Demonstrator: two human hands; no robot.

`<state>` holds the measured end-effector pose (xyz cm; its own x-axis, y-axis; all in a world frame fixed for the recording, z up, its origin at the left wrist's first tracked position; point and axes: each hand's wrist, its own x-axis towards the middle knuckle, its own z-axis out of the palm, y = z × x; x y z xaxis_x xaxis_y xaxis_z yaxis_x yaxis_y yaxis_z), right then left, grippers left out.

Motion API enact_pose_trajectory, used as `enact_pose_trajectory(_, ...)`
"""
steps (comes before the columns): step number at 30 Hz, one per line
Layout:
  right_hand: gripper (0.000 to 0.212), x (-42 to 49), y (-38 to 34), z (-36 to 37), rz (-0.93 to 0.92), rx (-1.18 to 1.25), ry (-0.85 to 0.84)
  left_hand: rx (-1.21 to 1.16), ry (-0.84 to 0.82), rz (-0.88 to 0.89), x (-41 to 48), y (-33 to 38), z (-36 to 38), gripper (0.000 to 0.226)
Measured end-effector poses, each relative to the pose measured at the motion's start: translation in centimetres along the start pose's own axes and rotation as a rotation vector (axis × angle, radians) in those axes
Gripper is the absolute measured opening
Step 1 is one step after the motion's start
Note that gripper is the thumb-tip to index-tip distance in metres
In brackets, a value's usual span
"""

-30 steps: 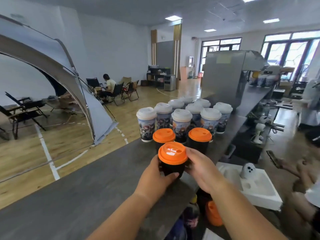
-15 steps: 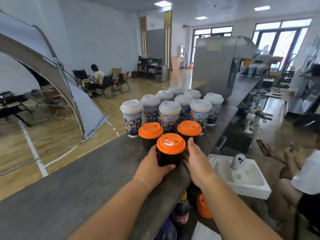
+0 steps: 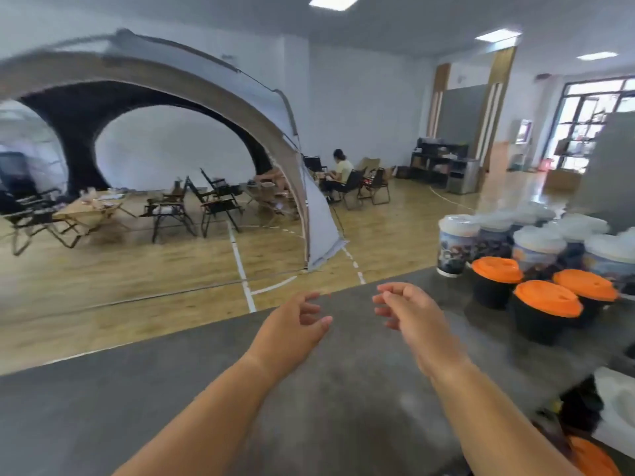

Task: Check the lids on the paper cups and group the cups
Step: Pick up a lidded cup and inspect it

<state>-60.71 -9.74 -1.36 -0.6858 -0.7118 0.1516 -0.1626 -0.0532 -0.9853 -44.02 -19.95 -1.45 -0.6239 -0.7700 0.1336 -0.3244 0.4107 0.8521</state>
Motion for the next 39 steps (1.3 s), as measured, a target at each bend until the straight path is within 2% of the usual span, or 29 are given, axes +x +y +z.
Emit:
enact_pose_trajectory(5, 0.013, -8.9, -4.4, 21.4, -0.034, -0.026, -0.387, 0.001, 0.271, -0.092, -12.9, -6.6, -19.3, 0.041)
enact_pose_trajectory(10, 0.014, -20.1, -9.3, 41.2, -0.137, 0.037, -0.7, 0.055, 0.559, -0.108, -27.3, -9.4, -36.0, 0.037)
enact_pose_trajectory(13, 0.018, -25.7, -11.7, 49.8, -0.172, 0.08, -0.819, 0.101, 0.698, -0.115, -34.6, -10.2, -42.9, 0.039)
enact_pose_trajectory(16, 0.022, -29.9, -13.3, 56.1, -0.201, 0.079, -0.897, 0.161, 0.755, -0.164, -40.4, -11.1, -47.3, 0.039)
enact_pose_trajectory(20, 0.025, -33.4, -14.3, 62.7, -0.218, -0.026, -0.964, 0.402, 0.857, -0.254, -45.2, -13.6, -51.2, 0.044)
enact_pose_trajectory(23, 0.032, -34.5, -14.3, 66.8, -0.241, -0.135, -0.974, 0.585, 0.836, -0.355, -46.5, -15.7, -53.6, 0.048)
enact_pose_trajectory(27, 0.049, -34.4, -13.4, 71.5, -0.325, -0.366, -0.951, 0.842, 0.76, -0.604, -45.9, -19.4, -57.3, 0.057)
enact_pose_trajectory(30, 0.071, -33.6, -12.3, 74.2, -0.397, -0.541, -0.934, 1.017, 0.582, -0.822, -44.8, -22.2, -59.6, 0.074)
enact_pose_trajectory(33, 0.086, -33.1, -11.2, 76.0, -0.413, -0.627, -0.928, 1.064, 0.471, -0.945, -43.5, -24.6, -60.7, 0.082)
enact_pose_trajectory(39, 0.066, -32.0, -9.6, 76.7, -0.499, -0.624, -0.862, 1.022, 0.487, -0.936, -42.2, -26.0, -60.4, 0.072)
